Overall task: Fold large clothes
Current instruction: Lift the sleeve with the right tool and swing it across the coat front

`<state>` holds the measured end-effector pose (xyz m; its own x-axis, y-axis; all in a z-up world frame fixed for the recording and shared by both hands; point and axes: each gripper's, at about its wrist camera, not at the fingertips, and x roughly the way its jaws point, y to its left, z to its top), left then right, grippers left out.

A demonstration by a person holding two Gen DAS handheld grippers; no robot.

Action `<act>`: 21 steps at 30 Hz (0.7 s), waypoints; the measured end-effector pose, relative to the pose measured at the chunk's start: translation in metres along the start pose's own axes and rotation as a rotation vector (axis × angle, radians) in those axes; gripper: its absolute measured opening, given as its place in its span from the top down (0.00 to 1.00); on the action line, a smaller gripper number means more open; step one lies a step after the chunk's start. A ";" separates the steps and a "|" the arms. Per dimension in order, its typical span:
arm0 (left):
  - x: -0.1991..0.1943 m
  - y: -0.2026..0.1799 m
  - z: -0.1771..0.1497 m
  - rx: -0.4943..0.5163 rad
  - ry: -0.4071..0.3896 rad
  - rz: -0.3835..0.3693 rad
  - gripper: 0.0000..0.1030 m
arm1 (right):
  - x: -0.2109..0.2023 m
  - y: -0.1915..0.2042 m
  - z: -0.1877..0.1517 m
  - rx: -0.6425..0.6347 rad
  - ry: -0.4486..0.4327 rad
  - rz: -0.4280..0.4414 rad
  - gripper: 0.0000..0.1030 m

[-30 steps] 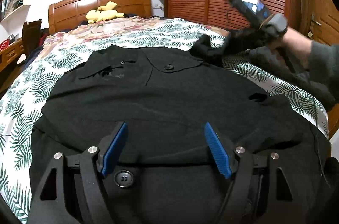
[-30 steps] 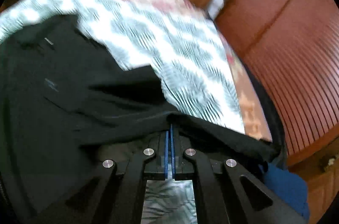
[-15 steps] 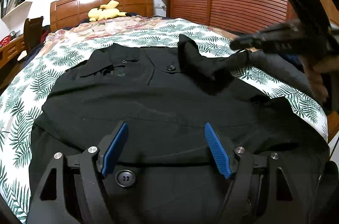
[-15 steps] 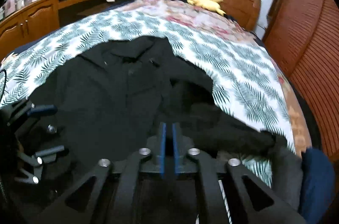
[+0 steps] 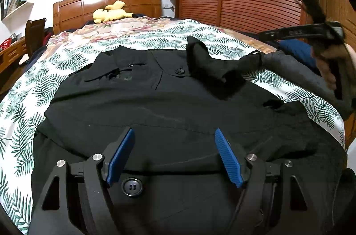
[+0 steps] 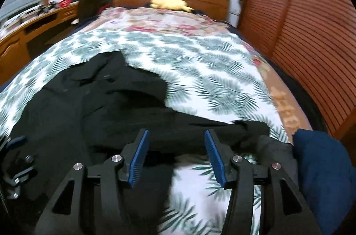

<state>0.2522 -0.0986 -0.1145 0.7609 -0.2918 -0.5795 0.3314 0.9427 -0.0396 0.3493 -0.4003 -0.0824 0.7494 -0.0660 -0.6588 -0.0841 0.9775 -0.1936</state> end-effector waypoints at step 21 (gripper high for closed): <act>0.002 0.001 0.000 0.007 0.008 -0.004 0.27 | 0.138 -0.067 0.010 0.364 0.258 -0.053 0.47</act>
<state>0.2540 -0.0985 -0.1161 0.7551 -0.2945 -0.5858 0.3383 0.9403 -0.0367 0.4645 -0.4733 -0.1533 0.5545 -0.1208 -0.8234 0.2209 0.9753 0.0058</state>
